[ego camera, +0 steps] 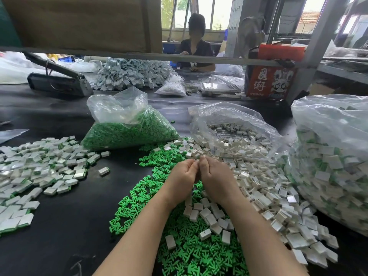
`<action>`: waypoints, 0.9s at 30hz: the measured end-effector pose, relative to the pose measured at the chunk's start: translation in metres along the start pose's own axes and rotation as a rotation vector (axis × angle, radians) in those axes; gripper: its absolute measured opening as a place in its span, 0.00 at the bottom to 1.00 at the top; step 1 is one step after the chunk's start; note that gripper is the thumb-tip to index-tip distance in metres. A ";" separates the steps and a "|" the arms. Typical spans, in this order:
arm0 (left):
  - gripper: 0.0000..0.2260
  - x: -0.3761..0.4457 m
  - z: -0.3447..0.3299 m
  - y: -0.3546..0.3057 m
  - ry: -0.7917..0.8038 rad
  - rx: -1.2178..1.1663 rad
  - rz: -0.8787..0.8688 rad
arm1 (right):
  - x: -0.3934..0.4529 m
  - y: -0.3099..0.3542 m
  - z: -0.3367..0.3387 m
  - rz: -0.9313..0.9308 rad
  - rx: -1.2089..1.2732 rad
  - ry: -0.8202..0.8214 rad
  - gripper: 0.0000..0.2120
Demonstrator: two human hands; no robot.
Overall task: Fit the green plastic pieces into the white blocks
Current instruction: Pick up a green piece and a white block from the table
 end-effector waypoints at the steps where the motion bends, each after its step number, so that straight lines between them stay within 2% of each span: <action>1: 0.12 0.000 -0.001 -0.001 -0.023 0.014 -0.009 | 0.000 0.001 -0.001 -0.006 -0.013 -0.015 0.18; 8: 0.13 0.004 0.001 0.000 0.003 -0.126 0.044 | 0.003 -0.001 0.000 -0.095 0.202 -0.149 0.20; 11: 0.14 0.003 0.003 0.001 0.040 -0.173 0.069 | 0.003 -0.003 0.000 -0.090 0.231 -0.131 0.20; 21: 0.11 -0.001 0.013 -0.001 0.125 -0.083 0.050 | 0.002 -0.006 0.005 -0.108 0.519 -0.015 0.20; 27: 0.09 -0.003 0.015 -0.001 0.168 -0.044 0.034 | 0.000 -0.008 0.003 -0.133 0.583 0.040 0.20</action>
Point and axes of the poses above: each hand's wrist, its own x-axis towards the middle knuckle, its own z-axis out of the back of the hand, y = z × x, the point moved 2 cm from there along x, towards the middle knuckle, and after that the axes turned 10 degrees about z, right-handed, at the moved point
